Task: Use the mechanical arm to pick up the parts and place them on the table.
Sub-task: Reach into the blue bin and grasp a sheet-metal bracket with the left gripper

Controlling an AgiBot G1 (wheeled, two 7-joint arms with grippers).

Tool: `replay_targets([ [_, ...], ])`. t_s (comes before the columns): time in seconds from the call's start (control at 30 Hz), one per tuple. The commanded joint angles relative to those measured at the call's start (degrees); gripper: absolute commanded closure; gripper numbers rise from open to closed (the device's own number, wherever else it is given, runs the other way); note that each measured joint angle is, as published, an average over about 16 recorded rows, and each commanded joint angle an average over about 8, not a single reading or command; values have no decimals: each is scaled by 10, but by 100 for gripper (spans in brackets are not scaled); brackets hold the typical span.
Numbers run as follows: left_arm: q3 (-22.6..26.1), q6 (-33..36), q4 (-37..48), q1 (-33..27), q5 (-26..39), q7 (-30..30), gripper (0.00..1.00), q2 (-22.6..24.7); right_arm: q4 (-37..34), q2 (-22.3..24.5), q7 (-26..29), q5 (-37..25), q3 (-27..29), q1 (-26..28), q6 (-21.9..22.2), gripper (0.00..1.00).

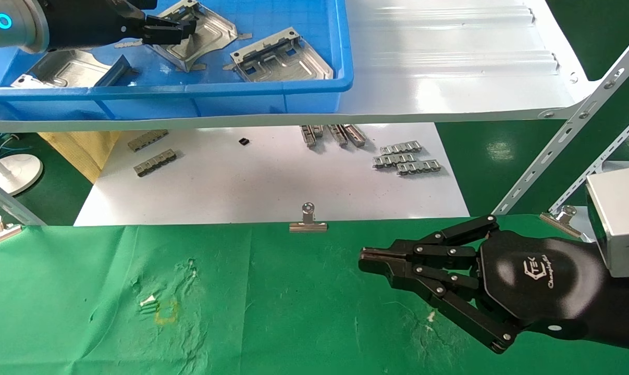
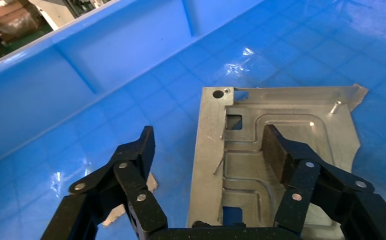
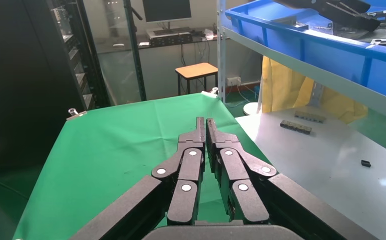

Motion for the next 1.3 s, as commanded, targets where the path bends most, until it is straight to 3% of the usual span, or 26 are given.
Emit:
replay_targets([
  [0.03,0,1,6,-1,0,-4,100,1,0,0,0,0,0,0,0,0],
  [0.4,-11,13,10,9,-15,-16,100,-10,0,0,0,0,0,0,0,0],
  [0.93,-25,44,-10,2,-36,13,100,-23,0,0,0,0,0,0,0,0],
  [1.13,-37,102,-23,-11,-53,39,100,-39,0,0,0,0,0,0,0,0],
  [1.3,-42,208,-39,-16,-65,74,100,-61,0,0,0,0,0,0,0,0],
])
